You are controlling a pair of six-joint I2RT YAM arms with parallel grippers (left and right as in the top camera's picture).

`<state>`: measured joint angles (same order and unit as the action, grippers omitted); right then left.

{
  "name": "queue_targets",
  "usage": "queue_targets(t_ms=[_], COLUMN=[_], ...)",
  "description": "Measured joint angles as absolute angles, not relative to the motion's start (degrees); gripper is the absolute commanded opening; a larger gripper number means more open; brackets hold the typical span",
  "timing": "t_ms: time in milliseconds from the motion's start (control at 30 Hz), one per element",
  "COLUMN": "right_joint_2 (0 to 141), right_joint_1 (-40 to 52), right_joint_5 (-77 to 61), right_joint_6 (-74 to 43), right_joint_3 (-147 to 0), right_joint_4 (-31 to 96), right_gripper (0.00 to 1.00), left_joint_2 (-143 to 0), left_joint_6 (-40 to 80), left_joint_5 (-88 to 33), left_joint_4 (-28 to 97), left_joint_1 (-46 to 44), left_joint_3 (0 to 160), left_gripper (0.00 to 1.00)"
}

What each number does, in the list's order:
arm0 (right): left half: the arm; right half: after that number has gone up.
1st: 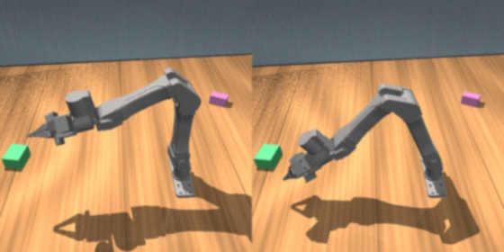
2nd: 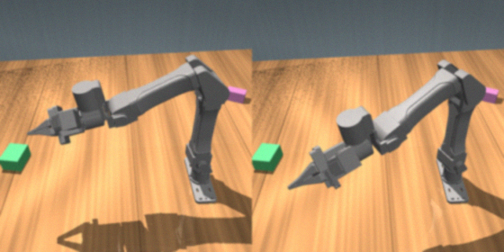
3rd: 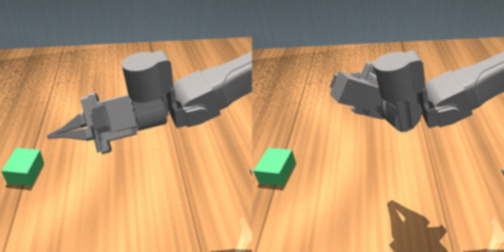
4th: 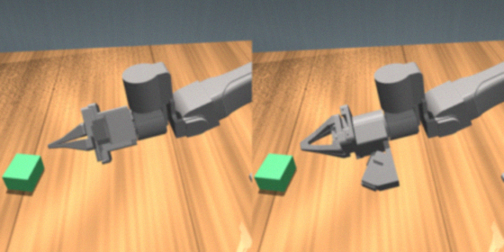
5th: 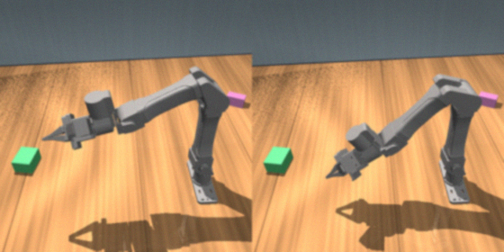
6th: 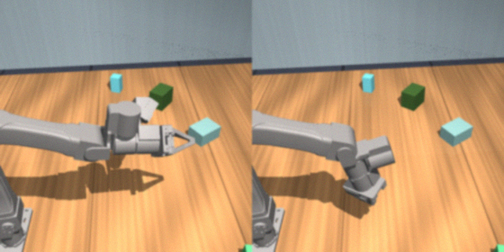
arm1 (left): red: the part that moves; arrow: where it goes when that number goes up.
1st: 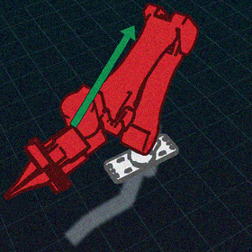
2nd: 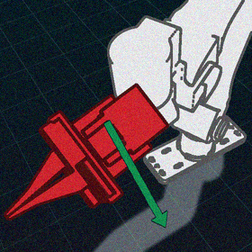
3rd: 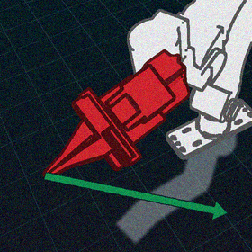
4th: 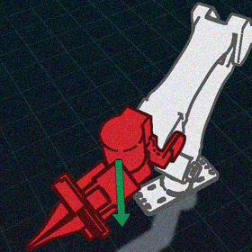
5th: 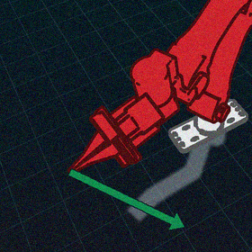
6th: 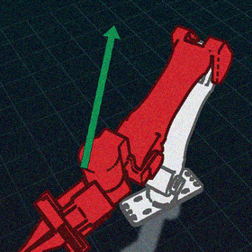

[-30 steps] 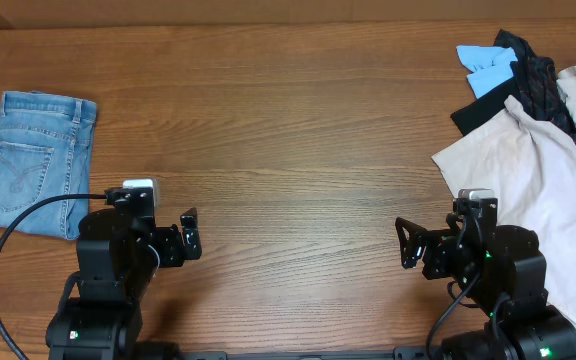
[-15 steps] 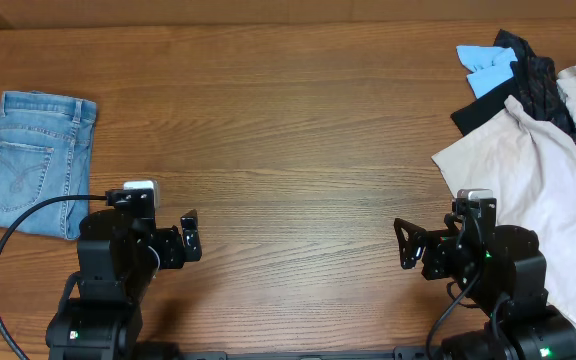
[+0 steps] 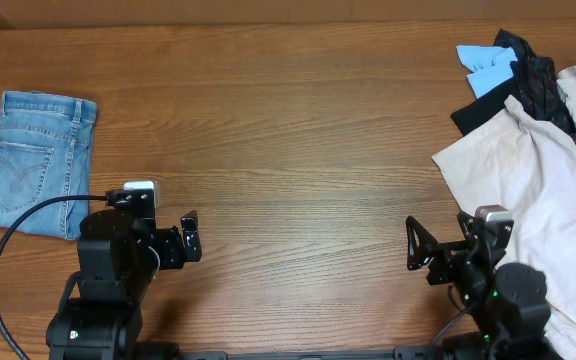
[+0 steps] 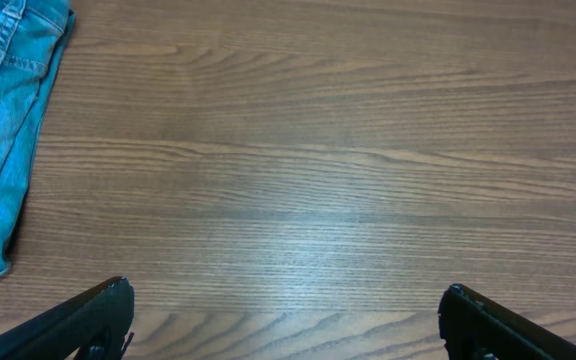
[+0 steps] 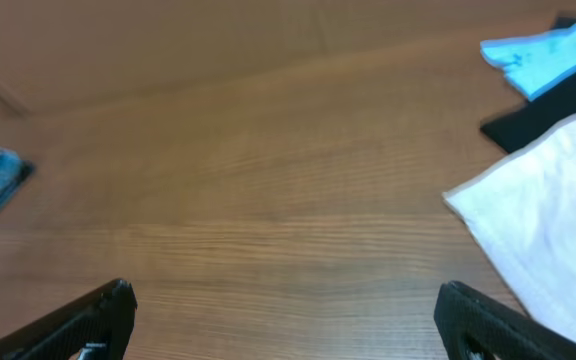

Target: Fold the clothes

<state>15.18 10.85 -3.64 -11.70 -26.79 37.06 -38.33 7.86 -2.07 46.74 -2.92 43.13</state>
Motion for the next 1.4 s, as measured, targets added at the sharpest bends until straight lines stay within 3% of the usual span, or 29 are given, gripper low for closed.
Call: queue_targets(t_ms=[267,533,767,1400], right_joint_2=[1.39,0.82,0.75,0.73], right_joint_1=[10.85,10.48,8.56,8.23], right_joint_5=[-3.6,-3.62,-3.57,-3.6], right_joint_6=[-11.07,-2.81,2.83,4.32], right_joint_3=[-8.93,-2.17,-1.06,-1.06], right_joint_4=[15.49,-2.83,5.1,4.93], right_gripper=[1.0,1.0,1.0,1.0], left_joint_2=[-38.35,-38.33,-38.33,-38.33], left_joint_6=[8.05,8.05,8.05,8.05], left_joint_5=[-1.89,-1.89,-1.89,-1.89], left_joint_4=[46.74,46.72,46.74,46.72], left_joint_1=[-2.92,-2.92,-2.92,-2.92], left_joint_3=[43.09,43.05,43.05,43.05], left_gripper=[1.0,1.0,1.0,1.0])
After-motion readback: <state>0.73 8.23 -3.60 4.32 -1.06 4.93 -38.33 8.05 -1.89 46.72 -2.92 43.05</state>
